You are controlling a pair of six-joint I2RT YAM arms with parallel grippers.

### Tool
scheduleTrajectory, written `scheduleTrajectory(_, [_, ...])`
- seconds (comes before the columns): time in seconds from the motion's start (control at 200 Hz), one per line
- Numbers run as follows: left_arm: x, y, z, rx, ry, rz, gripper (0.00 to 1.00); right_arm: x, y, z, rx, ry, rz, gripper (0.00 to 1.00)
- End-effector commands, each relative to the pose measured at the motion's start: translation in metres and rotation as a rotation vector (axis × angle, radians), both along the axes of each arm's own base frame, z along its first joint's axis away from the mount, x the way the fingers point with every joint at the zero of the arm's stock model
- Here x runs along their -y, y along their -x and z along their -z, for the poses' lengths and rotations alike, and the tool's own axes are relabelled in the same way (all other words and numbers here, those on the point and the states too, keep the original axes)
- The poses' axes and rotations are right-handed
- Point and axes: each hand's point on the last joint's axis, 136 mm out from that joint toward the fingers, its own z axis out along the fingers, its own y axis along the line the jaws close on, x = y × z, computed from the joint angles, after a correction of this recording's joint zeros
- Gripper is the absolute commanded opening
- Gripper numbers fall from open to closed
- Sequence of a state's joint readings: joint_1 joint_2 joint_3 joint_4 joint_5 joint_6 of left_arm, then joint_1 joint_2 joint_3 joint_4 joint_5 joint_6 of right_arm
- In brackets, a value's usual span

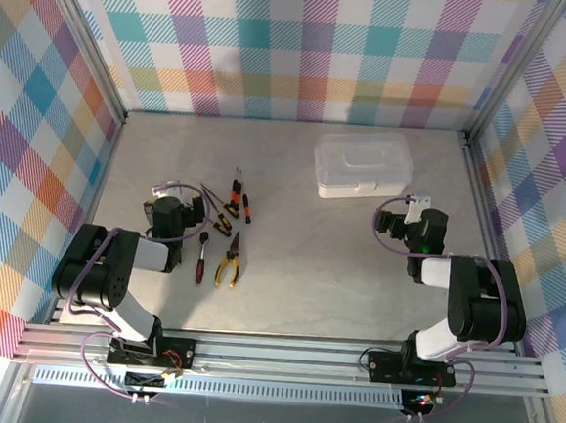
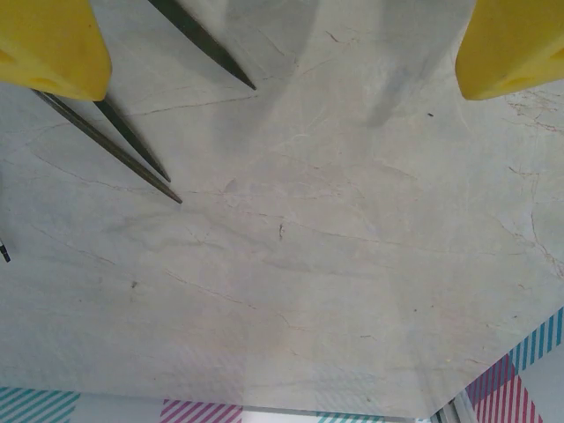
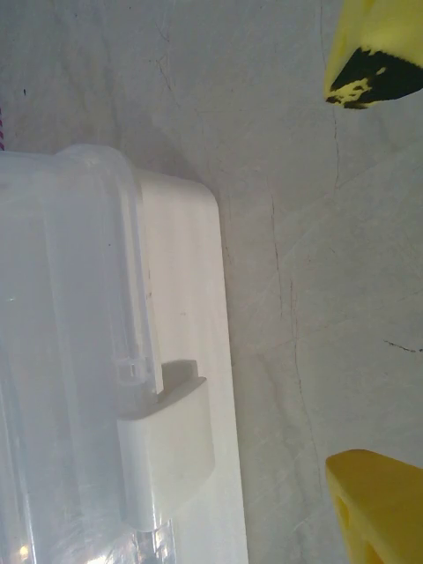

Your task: Pack the tool kit

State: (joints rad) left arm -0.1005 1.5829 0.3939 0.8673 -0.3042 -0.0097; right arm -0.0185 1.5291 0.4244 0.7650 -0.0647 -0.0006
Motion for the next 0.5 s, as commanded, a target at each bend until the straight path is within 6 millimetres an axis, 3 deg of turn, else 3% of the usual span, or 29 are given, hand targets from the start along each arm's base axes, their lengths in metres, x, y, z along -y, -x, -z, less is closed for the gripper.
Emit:
scheduleTrajectory(0.0, [0.0014,-0.0026,-0.0078,0.033,0.001,0.011,1.0,-0.0064,-0.0035,-0.0071,0.02,-0.012,-0.024,0.99])
scheduleTrajectory(0.495, [0.0011,-0.0027,-0.0076,0.032,0.001,0.009,1.0,-0.0068,-0.0035,-0.0069,0.019,-0.013,-0.026,0.99])
